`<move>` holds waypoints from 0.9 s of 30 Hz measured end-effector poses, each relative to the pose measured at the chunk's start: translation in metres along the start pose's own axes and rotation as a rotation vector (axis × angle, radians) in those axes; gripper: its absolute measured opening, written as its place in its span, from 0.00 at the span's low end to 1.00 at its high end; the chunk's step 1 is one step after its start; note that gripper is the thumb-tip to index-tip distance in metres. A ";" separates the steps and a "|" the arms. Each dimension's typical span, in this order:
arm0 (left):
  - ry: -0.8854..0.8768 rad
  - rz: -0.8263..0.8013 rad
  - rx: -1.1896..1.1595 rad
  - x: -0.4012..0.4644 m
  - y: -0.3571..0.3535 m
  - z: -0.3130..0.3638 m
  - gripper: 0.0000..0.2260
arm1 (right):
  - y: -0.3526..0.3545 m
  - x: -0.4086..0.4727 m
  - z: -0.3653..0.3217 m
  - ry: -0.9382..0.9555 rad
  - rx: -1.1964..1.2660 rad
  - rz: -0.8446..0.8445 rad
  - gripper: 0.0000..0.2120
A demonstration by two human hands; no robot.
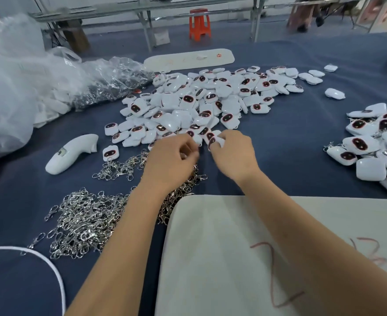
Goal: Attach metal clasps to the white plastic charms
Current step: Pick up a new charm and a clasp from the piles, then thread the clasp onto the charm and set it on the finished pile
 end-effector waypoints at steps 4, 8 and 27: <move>-0.052 -0.301 0.279 0.000 0.002 0.005 0.08 | 0.007 -0.003 0.009 -0.129 0.395 -0.010 0.19; -0.004 -0.368 0.351 0.003 0.004 0.012 0.06 | 0.007 -0.005 0.011 -0.133 0.434 -0.066 0.12; 0.464 -0.150 -1.205 0.000 -0.064 0.061 0.05 | 0.064 -0.022 0.039 0.096 0.407 -0.111 0.14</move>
Point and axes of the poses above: each hand's wrist, its own x-axis towards the middle knuckle, its own y-axis out of the back of the hand, z = x × y, the point moved 1 cm from there along x, towards the middle knuckle, and after that the axes turned 12 degrees about y, right-handed, at the moved point
